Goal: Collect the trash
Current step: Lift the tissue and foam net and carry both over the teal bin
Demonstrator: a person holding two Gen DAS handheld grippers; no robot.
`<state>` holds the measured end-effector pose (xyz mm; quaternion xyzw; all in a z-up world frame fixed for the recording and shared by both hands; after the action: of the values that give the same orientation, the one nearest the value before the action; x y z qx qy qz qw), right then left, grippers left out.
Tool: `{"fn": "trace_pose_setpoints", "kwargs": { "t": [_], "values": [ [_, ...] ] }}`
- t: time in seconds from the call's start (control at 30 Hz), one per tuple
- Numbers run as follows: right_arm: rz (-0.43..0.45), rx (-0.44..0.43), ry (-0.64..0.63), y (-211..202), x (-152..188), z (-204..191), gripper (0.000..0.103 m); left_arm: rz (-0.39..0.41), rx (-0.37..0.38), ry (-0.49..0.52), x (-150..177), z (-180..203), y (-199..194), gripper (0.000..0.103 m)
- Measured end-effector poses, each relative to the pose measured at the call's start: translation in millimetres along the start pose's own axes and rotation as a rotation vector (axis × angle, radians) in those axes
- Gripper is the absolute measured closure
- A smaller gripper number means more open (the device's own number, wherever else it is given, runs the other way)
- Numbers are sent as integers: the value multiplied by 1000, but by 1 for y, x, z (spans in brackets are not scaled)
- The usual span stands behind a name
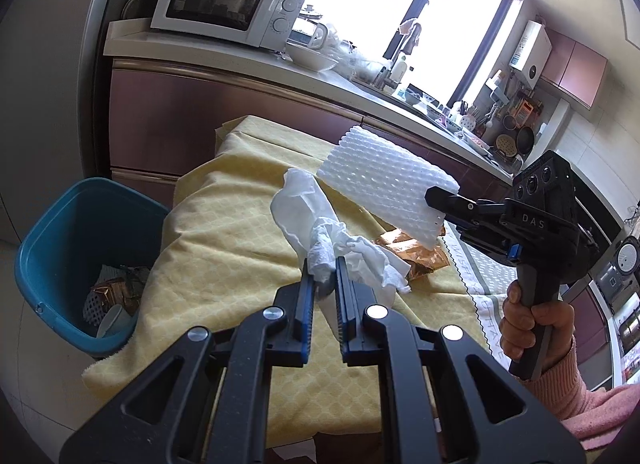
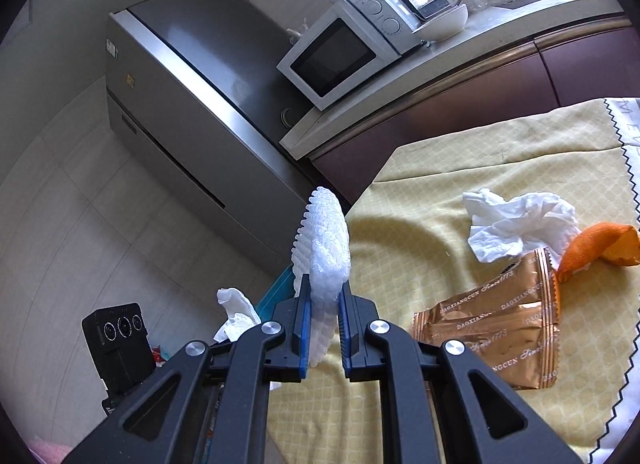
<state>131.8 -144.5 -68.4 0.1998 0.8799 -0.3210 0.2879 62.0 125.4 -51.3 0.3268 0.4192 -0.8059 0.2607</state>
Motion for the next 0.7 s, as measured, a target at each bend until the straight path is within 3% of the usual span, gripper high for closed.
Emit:
{"fn": "trace_pose_setpoints", "kwargs": {
  "t": [0.7],
  "values": [
    [-96,-74,-91,49,6,-48,92,74,-110,-82,-4,-51,-52,93]
  ]
}}
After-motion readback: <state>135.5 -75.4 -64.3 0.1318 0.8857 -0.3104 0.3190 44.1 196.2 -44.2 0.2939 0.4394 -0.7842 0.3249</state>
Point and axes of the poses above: each gripper's, at about its wrist camera, not at the fingertips, and y roughly the way its jaws point, z to its right, x to its underside, the point moved 3 cm from there along y, roughly the way its jaws point, and after that the axes turned 5 degrees about x, right-handed, at the moved point
